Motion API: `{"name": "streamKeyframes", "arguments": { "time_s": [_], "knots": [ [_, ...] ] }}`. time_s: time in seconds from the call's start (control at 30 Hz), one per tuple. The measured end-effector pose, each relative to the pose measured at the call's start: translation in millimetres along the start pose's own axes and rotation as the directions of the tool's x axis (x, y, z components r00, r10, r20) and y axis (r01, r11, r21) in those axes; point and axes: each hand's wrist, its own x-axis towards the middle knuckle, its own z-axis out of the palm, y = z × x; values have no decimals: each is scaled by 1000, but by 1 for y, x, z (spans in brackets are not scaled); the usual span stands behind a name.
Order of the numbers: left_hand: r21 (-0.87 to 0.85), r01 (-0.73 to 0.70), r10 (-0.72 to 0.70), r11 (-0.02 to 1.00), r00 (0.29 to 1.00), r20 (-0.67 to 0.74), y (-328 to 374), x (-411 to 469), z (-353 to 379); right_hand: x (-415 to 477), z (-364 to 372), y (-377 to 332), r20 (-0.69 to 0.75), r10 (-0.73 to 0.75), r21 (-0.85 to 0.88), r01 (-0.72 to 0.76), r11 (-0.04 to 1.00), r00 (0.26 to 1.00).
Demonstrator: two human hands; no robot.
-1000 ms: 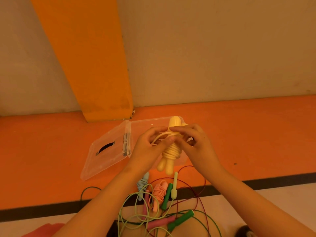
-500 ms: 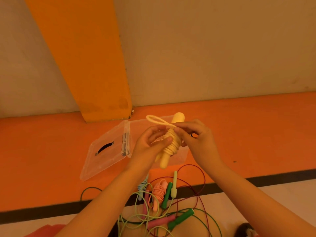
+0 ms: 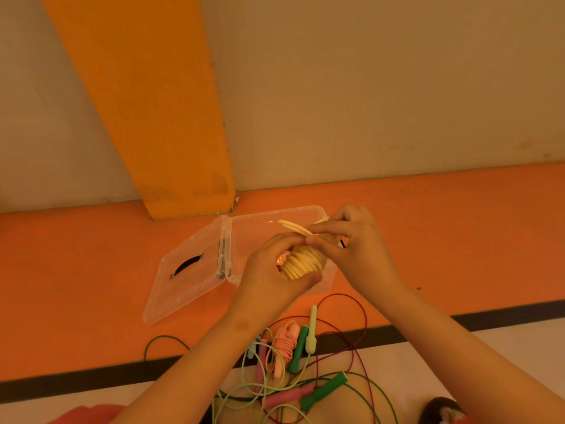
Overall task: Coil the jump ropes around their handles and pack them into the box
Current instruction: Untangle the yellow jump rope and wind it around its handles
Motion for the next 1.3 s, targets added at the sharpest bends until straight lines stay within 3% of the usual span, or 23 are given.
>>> {"name": "streamKeyframes", "arguments": {
  "time_s": [0.1, 0.17, 0.33, 0.47, 0.53, 0.6, 0.67, 0.73, 0.83, 0.9, 1.0, 1.1, 1.3],
  "knots": [
    [79, -1, 0, 997, 1000, 14, -2, -1, -1, 4, -2, 2, -28, -17, -94, 14, 995, 999],
    [95, 11, -13, 995, 1000, 20, -3, -1, -1, 5, -2, 5, 9, 5, -55, -4, 999, 1000],
    [112, -38, 35, 993, 999, 26, -3, -2, -1, 5, -5, -3, 138, -81, 260, 43, 965, 987],
    [134, -80, 82, 988, 997, -5, -6, -2, 2, 3, -11, -11, 175, 84, 494, -161, 854, 981],
    [5, 54, -53, 999, 996, -74, -5, -2, 3, 4, -11, -13, 180, 180, 563, -251, 787, 967],
    [-284, 264, -299, 922, 951, -84, -2, -1, 1, 6, -12, -14, 195, 262, 618, -326, 716, 945],
    [-485, 437, -476, 757, 878, 48, -2, 3, -2, 6, -13, -15, 219, 303, 690, -367, 624, 928],
    [-531, 516, -502, 672, 845, 185, 2, 3, -4, 5, -12, -15, 230, 317, 716, -381, 585, 920],
    [-520, 555, -447, 649, 832, 330, 9, -1, -1, 3, -12, -12, 216, 319, 664, -378, 645, 923],
    [-462, 536, -392, 706, 840, 375, 10, -4, 1, 2, -13, -10, 200, 319, 587, -374, 718, 926],
    [-372, 422, -328, 827, 899, 290, 3, -4, 3, 1, -11, -12, 186, 256, 428, -313, 848, 948],
    [-188, 262, -235, 946, 960, 154, 1, -2, 2, -1, -11, -11, 122, 240, 349, -268, 898, 963],
    [-152, 199, -182, 968, 976, 118, 0, -5, 7, 3, -15, -9, 48, 200, 199, -206, 958, 979]
  ]
}}
